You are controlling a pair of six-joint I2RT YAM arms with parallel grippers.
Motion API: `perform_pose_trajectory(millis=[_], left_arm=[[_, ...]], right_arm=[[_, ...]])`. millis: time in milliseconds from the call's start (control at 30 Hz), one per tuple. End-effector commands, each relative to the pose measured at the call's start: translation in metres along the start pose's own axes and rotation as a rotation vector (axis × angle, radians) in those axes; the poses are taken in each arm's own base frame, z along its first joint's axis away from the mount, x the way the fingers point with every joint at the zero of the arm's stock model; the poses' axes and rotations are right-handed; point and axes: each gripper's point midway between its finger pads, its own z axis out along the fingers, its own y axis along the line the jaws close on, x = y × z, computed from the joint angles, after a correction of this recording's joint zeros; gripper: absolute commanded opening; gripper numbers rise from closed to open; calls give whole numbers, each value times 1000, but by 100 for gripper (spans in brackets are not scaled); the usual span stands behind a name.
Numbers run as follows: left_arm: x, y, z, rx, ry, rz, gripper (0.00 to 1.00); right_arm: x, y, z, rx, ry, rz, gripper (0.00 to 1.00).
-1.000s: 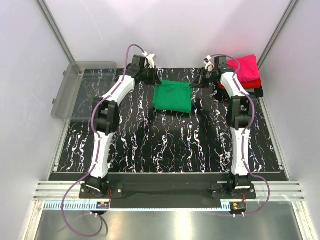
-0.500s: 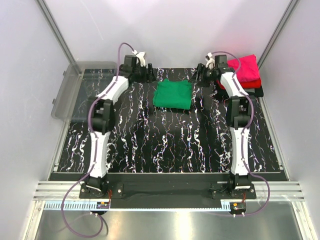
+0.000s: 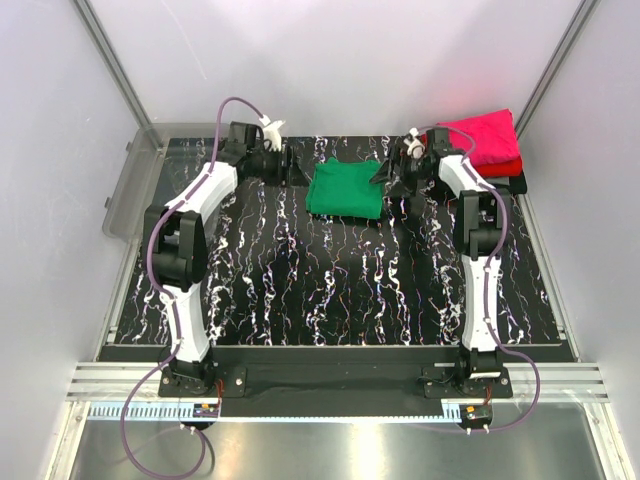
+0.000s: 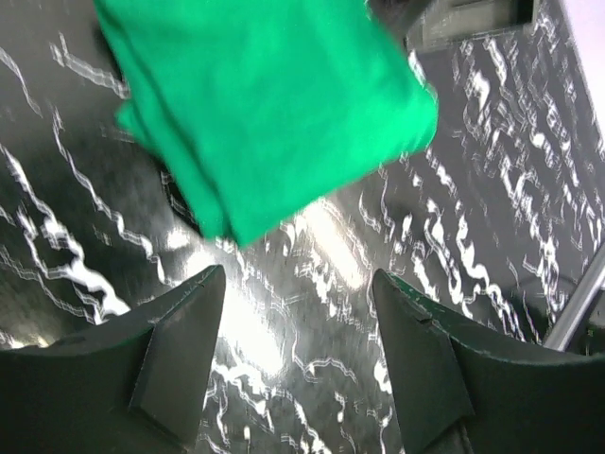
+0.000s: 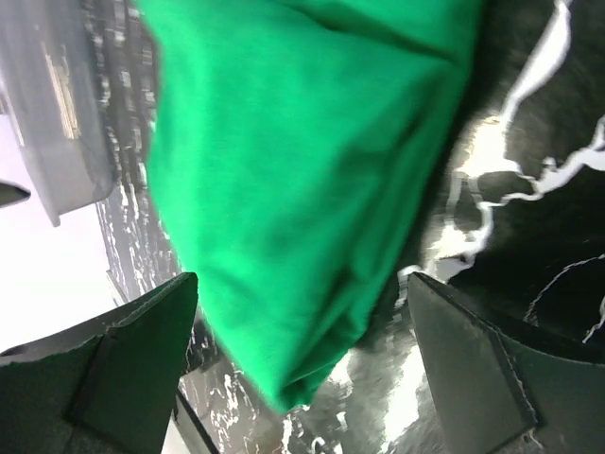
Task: Fold and stack the t-shirts
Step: Fold the tshirt, then neatly place the folded tshirt to the corner
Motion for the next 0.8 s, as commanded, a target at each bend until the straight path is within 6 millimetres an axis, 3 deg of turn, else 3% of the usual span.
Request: perform_pose_trajectory(millis=[0,200,367,400,533,633,767], left_arm=[[-6,-17,-20,39,-16,65,68],[11,-3,-13,28,31,28,68],[6,0,-12,12,24,24,68],[5,0,-11,12,24,24,68],[3,4,-11,-8,18,34,68],[2,6,-11,-21,15,38,68],[3,6,-9,-24,18,45,68]], right_arm=[[1,0,5,-27,15,30,99],[12,-21,28,-19,50,81,97],[15,-31,44,-29,83,137,91],[22,-37,49,-26,111,161,88],[19,-33,53,-26,115,137,79],[21,-29,54,-41,124,126,65],[24,-21,55,-82,141,117,55]])
